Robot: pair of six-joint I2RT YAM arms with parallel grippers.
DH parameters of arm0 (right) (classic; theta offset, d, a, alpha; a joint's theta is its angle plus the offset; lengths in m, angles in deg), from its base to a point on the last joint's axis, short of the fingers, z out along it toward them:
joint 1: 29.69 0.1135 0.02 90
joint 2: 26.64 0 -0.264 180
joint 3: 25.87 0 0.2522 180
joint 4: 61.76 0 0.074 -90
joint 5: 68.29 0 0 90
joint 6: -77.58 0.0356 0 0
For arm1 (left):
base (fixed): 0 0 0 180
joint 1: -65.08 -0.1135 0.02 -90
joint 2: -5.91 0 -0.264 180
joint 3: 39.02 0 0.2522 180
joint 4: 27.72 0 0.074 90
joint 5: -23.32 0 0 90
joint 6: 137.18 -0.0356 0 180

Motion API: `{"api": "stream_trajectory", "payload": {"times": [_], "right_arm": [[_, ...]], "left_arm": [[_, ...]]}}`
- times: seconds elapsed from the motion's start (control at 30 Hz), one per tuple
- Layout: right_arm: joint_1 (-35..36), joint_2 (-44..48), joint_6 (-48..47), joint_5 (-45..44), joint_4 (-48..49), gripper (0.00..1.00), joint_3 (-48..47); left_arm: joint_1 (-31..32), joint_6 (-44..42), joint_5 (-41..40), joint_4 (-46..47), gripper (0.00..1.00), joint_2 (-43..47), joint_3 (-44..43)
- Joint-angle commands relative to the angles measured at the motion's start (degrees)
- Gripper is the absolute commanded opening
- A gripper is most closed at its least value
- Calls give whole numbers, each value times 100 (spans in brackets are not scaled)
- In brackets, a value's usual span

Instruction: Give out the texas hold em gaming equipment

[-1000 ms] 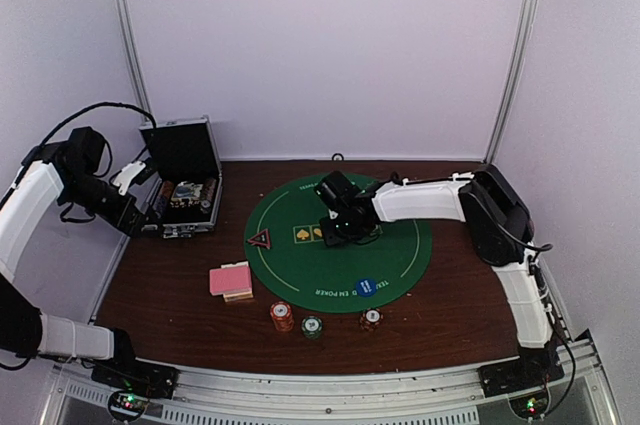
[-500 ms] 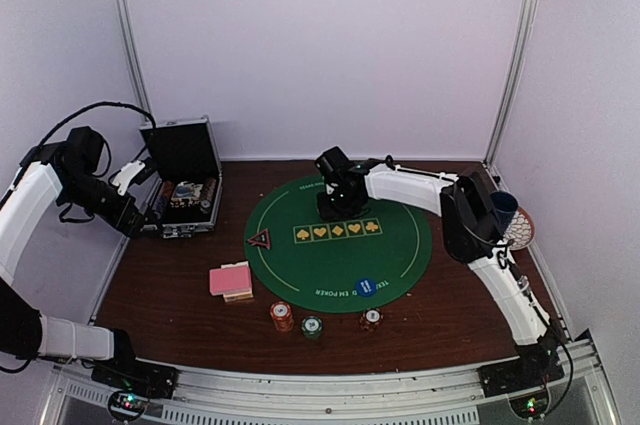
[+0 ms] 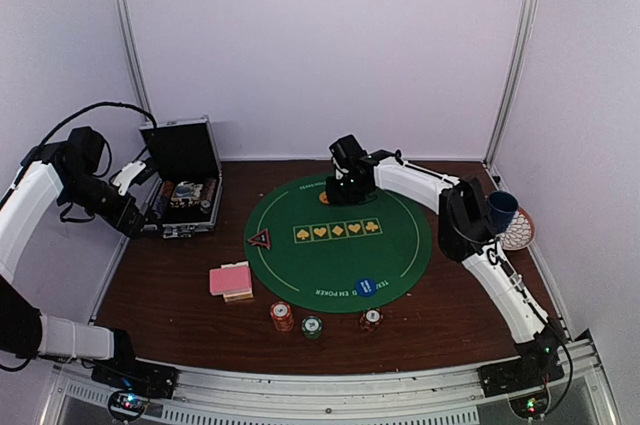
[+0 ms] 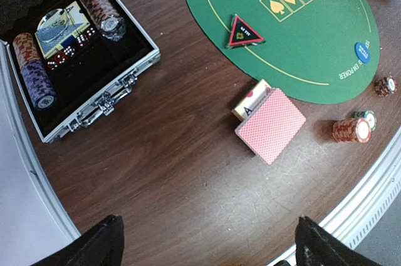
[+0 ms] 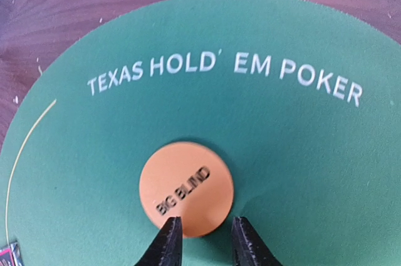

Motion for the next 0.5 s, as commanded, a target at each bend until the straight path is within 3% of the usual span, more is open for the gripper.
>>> {"api": "stream_trajectory", "payload": {"times": [0.0,0.23,0.47], "right_arm": [[-97,-211,-35,196,218,32,-294],[-95,-67,-247,112,252,34,-526],[57,939,-757,-378,354,53,645]], "left_arm": [[-37,-88,119,-56,98,15,-66],[-33,-78,81,-53,98,1,-49],[-33,-37,162,-77,97,74,-113]]}}
